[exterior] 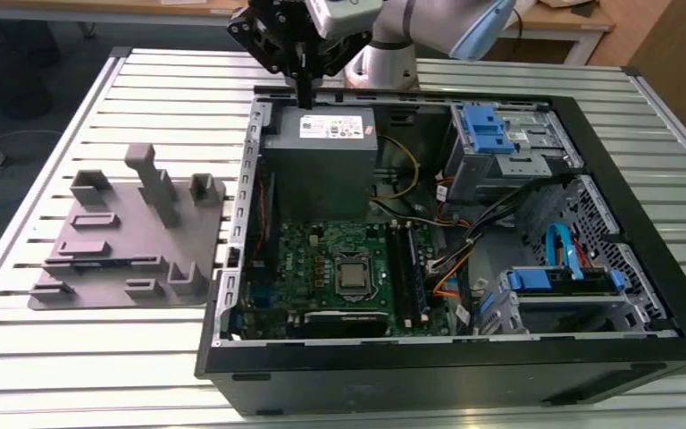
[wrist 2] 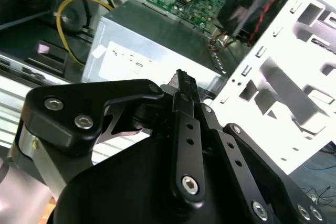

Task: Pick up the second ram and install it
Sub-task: 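Reach for the second ram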

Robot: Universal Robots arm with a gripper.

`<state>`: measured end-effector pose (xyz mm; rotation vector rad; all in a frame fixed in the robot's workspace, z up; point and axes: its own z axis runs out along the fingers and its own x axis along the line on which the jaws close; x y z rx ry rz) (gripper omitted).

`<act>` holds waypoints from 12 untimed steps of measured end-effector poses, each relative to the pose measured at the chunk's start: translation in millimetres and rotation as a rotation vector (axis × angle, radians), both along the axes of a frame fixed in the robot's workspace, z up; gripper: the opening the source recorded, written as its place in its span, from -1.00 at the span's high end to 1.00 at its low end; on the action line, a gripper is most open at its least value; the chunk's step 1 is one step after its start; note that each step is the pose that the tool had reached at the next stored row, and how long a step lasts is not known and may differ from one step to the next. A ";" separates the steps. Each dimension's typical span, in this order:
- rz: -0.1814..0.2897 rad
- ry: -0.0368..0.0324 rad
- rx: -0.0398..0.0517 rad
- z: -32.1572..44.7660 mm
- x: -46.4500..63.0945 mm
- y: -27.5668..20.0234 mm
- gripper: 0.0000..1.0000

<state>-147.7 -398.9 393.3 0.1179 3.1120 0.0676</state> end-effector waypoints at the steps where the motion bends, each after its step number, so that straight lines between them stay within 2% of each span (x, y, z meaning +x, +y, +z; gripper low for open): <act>1: 0.000 0.0000 0.0000 0.0 -2.1 0.0 0.85; 12: 0.000 0.0000 0.0001 -0.4 -20.8 0.0 0.85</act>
